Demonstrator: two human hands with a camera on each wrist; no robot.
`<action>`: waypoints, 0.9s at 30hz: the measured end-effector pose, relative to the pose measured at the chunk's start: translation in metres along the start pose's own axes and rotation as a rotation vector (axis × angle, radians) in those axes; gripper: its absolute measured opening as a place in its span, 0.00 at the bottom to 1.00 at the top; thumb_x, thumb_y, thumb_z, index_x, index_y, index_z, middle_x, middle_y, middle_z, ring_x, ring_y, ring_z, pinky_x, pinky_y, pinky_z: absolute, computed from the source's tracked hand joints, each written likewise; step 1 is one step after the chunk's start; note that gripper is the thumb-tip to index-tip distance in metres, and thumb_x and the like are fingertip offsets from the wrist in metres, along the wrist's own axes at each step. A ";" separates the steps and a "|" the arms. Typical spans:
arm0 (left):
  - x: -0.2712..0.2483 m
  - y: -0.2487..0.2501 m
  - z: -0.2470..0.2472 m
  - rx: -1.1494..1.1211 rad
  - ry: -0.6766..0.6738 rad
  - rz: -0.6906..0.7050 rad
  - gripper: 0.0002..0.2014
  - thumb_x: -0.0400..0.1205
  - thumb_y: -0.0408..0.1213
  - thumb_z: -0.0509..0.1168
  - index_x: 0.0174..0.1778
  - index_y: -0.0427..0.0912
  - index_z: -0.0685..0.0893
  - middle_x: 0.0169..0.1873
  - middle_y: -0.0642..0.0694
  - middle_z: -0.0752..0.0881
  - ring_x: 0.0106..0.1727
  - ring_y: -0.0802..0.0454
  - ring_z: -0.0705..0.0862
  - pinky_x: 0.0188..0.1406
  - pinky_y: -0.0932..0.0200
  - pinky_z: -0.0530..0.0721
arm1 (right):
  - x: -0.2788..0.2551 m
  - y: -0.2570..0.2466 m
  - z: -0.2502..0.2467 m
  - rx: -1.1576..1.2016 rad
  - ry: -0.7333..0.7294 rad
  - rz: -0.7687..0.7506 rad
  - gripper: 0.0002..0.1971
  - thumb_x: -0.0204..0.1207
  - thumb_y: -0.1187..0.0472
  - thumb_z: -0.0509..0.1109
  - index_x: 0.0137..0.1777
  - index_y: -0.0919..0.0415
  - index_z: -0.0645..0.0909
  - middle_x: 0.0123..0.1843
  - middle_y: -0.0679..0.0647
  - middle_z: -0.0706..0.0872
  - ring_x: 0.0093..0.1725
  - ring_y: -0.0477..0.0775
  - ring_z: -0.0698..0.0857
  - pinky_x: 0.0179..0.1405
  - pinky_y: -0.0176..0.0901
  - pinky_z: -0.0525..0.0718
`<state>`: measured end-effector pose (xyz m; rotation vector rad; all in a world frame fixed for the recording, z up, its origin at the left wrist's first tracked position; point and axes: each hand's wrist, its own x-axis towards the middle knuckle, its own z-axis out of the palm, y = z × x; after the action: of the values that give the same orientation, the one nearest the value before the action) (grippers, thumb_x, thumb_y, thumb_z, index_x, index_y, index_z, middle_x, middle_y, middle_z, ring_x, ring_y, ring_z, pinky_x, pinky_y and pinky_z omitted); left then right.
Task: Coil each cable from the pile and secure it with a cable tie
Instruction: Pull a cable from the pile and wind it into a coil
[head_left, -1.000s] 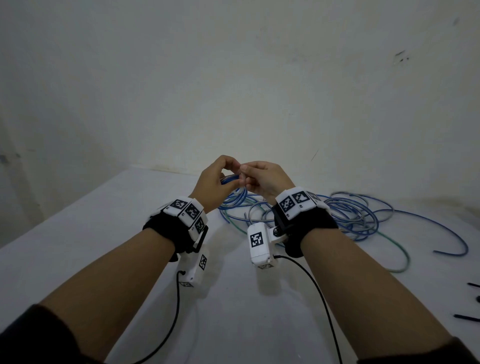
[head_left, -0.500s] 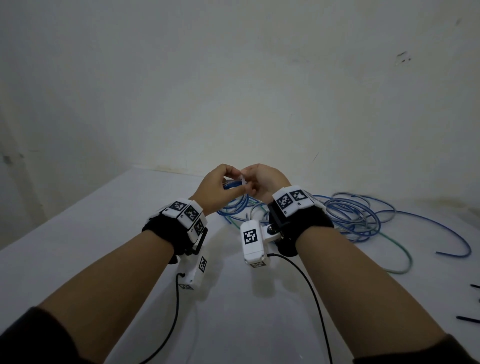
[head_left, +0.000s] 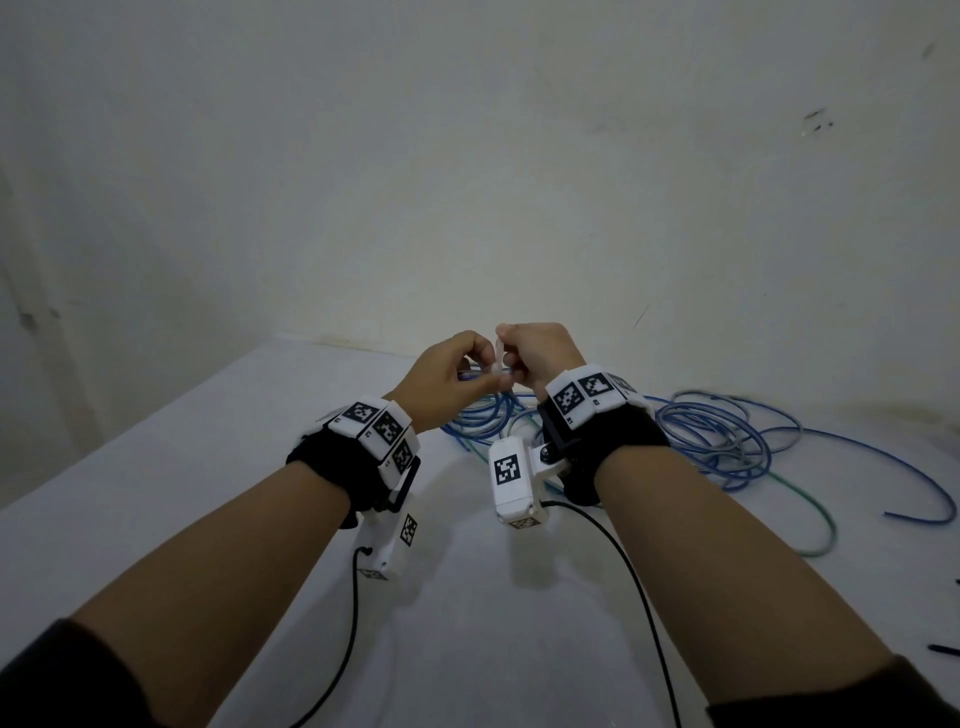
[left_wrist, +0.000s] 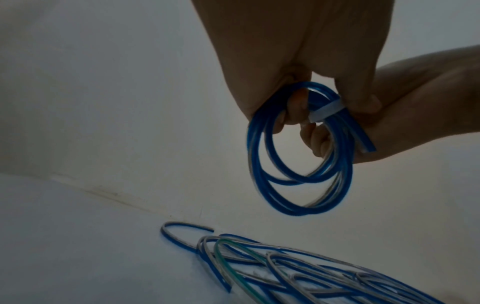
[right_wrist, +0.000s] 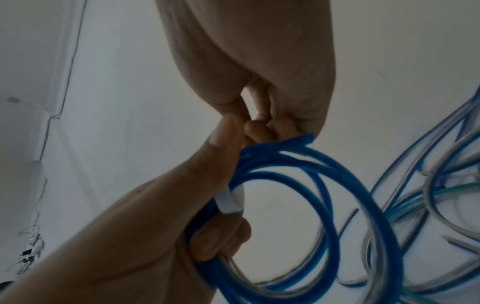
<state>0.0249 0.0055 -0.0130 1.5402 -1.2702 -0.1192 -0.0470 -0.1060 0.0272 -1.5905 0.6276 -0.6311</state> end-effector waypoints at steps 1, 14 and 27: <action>0.002 -0.001 -0.001 -0.001 0.049 0.000 0.11 0.75 0.37 0.73 0.39 0.49 0.75 0.35 0.53 0.79 0.30 0.55 0.74 0.35 0.62 0.74 | 0.000 0.000 0.001 0.045 -0.015 -0.006 0.14 0.78 0.64 0.67 0.30 0.62 0.77 0.27 0.55 0.76 0.25 0.49 0.73 0.25 0.40 0.70; -0.001 -0.005 -0.009 -0.004 0.026 0.009 0.10 0.77 0.32 0.70 0.43 0.48 0.75 0.38 0.52 0.81 0.38 0.50 0.80 0.42 0.59 0.81 | -0.002 0.003 0.008 -0.067 -0.084 -0.014 0.12 0.76 0.69 0.63 0.31 0.63 0.79 0.30 0.58 0.81 0.28 0.51 0.77 0.26 0.39 0.70; -0.008 -0.005 -0.017 0.005 0.111 -0.009 0.11 0.77 0.33 0.70 0.43 0.52 0.76 0.43 0.45 0.83 0.40 0.50 0.83 0.46 0.55 0.83 | -0.005 0.004 0.022 -0.041 -0.121 -0.033 0.07 0.75 0.69 0.66 0.35 0.67 0.80 0.36 0.64 0.81 0.36 0.59 0.79 0.42 0.49 0.78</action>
<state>0.0356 0.0220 -0.0134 1.5356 -1.1767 -0.0363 -0.0346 -0.0874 0.0211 -1.6663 0.5287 -0.5449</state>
